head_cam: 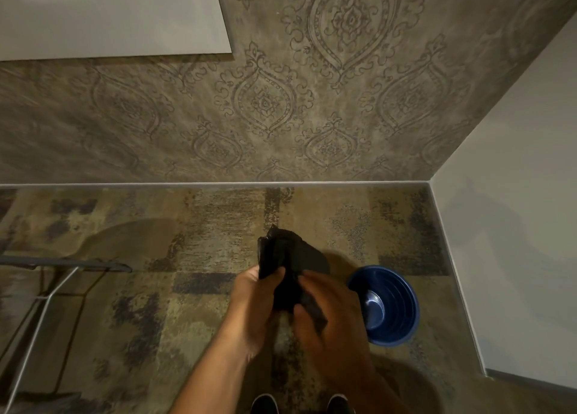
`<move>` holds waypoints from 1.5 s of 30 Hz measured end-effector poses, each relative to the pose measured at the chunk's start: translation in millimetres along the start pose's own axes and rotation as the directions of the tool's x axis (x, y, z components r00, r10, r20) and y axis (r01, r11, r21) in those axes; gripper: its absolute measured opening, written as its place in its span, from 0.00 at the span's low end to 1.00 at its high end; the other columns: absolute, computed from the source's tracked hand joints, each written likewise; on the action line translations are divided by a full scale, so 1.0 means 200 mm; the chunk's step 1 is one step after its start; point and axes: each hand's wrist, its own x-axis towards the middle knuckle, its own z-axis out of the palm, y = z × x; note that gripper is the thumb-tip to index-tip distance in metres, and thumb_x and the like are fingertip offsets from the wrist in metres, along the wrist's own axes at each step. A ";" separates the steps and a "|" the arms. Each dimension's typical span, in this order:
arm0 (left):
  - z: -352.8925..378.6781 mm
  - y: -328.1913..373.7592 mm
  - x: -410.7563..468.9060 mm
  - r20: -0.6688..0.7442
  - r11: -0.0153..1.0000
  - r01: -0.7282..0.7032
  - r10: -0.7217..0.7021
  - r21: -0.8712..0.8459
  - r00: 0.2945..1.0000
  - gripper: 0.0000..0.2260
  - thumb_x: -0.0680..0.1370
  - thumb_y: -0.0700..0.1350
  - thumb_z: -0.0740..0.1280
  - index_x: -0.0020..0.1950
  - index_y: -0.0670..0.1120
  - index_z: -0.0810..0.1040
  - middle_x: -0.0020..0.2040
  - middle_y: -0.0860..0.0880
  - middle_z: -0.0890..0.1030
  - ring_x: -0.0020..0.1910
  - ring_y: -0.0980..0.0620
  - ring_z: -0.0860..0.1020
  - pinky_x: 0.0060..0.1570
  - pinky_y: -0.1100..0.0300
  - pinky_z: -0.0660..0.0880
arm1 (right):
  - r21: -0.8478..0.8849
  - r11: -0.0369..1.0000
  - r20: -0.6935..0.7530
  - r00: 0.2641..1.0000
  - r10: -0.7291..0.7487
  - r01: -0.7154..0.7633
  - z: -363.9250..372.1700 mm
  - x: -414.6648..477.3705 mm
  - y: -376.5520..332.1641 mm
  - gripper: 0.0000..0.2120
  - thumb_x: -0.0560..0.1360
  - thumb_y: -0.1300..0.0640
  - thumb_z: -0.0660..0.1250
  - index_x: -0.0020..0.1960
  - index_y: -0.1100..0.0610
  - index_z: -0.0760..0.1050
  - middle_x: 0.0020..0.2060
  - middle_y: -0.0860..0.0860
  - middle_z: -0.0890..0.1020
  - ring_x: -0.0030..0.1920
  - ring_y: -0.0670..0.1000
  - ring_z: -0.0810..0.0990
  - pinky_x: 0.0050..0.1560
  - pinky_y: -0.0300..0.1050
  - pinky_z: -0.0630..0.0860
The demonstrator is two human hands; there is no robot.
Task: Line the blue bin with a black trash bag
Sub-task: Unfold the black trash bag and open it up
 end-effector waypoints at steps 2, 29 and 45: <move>-0.01 -0.01 0.01 0.023 0.996 -0.025 0.023 0.082 0.999 0.09 0.83 0.38 0.67 0.59 0.41 0.86 0.53 0.40 0.90 0.51 0.39 0.89 0.44 0.51 0.85 | 0.090 0.992 -0.033 0.995 0.095 -0.091 -0.02 0.05 0.02 0.24 0.79 0.37 0.64 0.73 0.42 0.70 0.67 0.36 0.75 0.68 0.32 0.70 0.67 0.28 0.64; -0.06 0.10 0.17 -0.320 0.979 -0.002 -0.065 -0.205 0.945 0.06 0.84 0.43 0.67 0.55 0.45 0.85 0.45 0.46 0.90 0.44 0.48 0.89 0.39 0.57 0.83 | 0.064 0.993 -0.101 0.991 -0.092 0.099 0.00 -0.05 0.14 0.10 0.75 0.54 0.74 0.44 0.48 0.72 0.51 0.41 0.80 0.48 0.44 0.80 0.45 0.43 0.78; 0.00 0.10 0.11 -0.076 0.969 -0.202 0.215 0.142 0.974 0.10 0.85 0.43 0.65 0.59 0.46 0.86 0.51 0.46 0.90 0.48 0.46 0.89 0.44 0.54 0.85 | 0.130 0.985 -0.030 0.992 0.119 -0.114 -0.06 0.20 -0.05 0.39 0.72 0.29 0.70 0.77 0.41 0.62 0.72 0.38 0.71 0.71 0.41 0.71 0.68 0.41 0.70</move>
